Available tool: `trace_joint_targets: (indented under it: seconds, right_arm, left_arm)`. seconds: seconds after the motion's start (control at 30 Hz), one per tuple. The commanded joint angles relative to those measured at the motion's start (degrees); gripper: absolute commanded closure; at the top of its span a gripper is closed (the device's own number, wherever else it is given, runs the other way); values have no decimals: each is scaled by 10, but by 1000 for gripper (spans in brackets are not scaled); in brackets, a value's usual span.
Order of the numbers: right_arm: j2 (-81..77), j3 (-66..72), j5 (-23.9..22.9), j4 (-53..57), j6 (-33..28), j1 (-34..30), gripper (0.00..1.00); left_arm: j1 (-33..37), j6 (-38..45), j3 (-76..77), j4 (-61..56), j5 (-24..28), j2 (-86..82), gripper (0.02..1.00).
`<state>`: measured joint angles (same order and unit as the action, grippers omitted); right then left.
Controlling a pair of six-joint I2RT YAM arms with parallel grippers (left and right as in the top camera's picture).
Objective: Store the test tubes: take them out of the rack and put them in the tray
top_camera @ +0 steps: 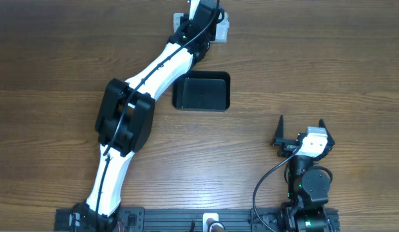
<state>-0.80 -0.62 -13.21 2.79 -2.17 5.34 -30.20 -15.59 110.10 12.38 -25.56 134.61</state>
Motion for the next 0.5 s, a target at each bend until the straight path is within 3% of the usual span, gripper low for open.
trace_joint_targets:
  seconds: [0.03,0.5]
  right_arm:
    - [4,3,3,2,-3,-5,9]
    - [4,3,3,2,-3,-5,9]
  left_arm:
    - [5,2,14,-2,-5,13,671]
    - [5,2,14,-2,-5,13,849]
